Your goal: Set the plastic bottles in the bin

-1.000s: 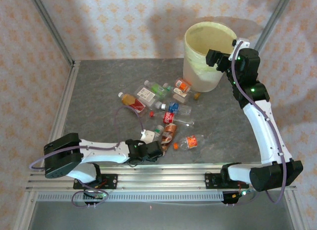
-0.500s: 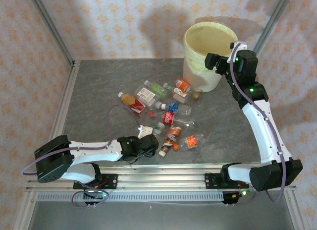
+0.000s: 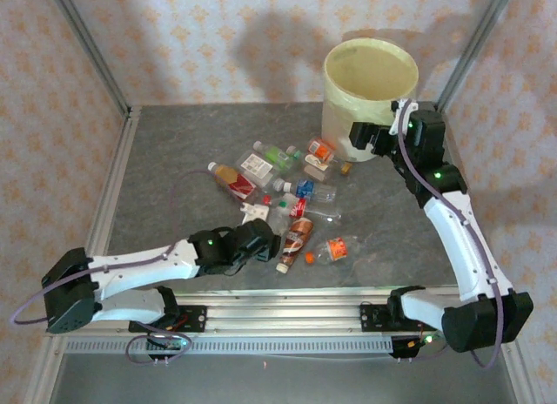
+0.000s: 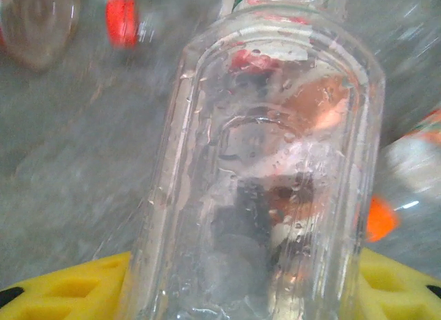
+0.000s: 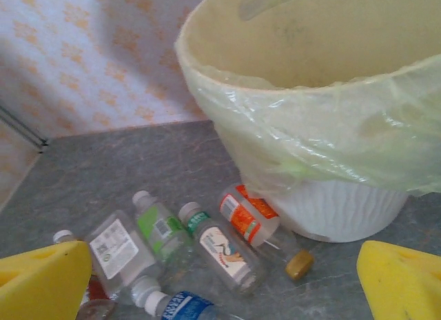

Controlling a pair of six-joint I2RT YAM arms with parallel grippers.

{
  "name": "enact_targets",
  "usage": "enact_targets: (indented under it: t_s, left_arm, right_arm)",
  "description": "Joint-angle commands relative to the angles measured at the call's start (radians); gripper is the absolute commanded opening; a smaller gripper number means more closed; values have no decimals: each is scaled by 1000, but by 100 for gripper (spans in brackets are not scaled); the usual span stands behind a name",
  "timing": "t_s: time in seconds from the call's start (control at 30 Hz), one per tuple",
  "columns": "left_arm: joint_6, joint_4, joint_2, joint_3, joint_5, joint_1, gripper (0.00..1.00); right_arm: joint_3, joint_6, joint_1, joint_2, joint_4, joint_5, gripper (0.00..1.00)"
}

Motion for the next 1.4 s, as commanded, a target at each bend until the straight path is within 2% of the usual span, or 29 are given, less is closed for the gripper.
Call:
enact_targets:
  t_s: [0.0,0.23,0.37,0.47,0.7,0.83,0.93,1.0,1.23,1.37]
  left_arm:
    - [69,3,-42,64,-7,41,43]
    - [227,90,-18,199,-32,112,43]
    - [286,183,43,260,26,146,43]
    - [309,258,98,296,57,147,43]
    - [308,369,187,363,122,147,42]
    - [312,414,214,374,126,146,42]
    - [331,385,250,413,133,148,42]
    - [335,366,272,437,127,148,42]
    - [344,323,345,514,109,146,42]
    - [346,327,366,533,113,147,42]
  right_arm:
    - [-22,83,2,-34,73,-64,99]
    - [-59,219,4,-33,121,-108,99]
    - [-85,315,12,-28,243,-295,99]
    - [-101,360,56,-20,317,-357,99]
    - [-70,378,110,29,275,-310,99]
    - [-49,415,112,89,272,-389,97]
    - [-15,402,118,132,199,-470,96]
    - [1,374,124,147,135,-481,95]
    - [-19,341,132,145,107,-555,88]
    - [-5,345,132,146,77,-527,71]
